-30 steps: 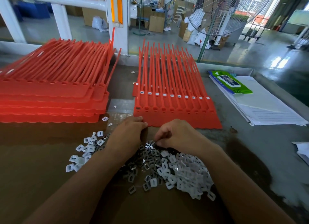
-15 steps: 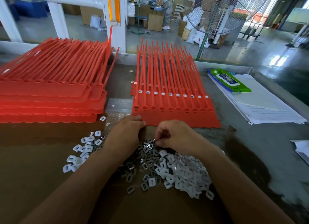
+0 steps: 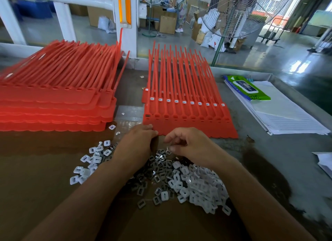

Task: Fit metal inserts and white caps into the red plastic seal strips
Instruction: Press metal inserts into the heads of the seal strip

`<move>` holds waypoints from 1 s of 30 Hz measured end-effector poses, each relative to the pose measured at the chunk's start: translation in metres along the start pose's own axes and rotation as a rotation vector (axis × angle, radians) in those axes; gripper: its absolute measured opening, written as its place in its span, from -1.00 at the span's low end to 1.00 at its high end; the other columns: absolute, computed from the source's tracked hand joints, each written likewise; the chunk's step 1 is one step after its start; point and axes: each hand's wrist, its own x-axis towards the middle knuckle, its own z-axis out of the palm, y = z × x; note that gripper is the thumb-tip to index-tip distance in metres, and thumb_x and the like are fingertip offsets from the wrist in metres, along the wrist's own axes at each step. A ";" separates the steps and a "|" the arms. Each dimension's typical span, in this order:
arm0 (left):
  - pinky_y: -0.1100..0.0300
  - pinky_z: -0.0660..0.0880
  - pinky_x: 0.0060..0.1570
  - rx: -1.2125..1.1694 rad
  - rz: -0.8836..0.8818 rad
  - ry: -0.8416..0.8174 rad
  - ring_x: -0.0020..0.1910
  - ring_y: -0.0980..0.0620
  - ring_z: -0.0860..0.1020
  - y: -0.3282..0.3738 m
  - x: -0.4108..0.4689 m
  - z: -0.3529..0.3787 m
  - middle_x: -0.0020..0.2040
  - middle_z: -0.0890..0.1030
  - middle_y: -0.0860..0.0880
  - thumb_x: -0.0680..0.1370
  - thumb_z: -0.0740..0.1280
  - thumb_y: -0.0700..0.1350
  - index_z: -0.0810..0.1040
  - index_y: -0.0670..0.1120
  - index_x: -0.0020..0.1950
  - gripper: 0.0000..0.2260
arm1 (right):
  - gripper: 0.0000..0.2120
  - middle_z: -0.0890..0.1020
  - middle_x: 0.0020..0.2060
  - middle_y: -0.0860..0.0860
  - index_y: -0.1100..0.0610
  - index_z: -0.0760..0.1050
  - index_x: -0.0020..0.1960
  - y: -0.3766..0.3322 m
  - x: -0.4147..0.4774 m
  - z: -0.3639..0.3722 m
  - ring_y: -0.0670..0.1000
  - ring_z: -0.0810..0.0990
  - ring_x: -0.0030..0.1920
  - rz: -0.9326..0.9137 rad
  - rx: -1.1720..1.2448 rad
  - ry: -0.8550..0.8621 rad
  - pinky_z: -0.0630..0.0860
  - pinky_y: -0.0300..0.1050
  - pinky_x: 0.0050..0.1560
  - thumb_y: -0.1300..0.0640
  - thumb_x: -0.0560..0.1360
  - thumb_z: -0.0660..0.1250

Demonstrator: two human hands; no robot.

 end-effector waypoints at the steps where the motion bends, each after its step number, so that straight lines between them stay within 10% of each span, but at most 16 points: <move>1: 0.18 0.19 0.29 0.002 0.002 -0.003 0.35 0.01 0.28 0.000 0.000 0.000 0.37 0.37 -0.03 0.46 0.24 -0.27 0.44 -0.04 0.30 -0.59 | -0.76 0.57 -0.32 -0.16 -0.12 0.49 -0.15 0.000 0.000 0.000 -0.33 0.54 -0.31 -0.008 0.003 -0.009 0.39 -0.52 -0.27 0.24 0.45 0.36; 30: 0.19 0.20 0.28 -0.012 0.001 0.012 0.34 0.01 0.30 0.001 -0.002 -0.001 0.36 0.39 -0.05 0.48 0.20 -0.29 0.46 -0.05 0.28 -0.61 | -0.80 0.59 -0.30 -0.26 -0.08 0.59 -0.17 -0.001 0.000 -0.004 -0.29 0.57 -0.23 -0.060 -0.052 0.086 0.46 -0.48 -0.20 0.22 0.45 0.36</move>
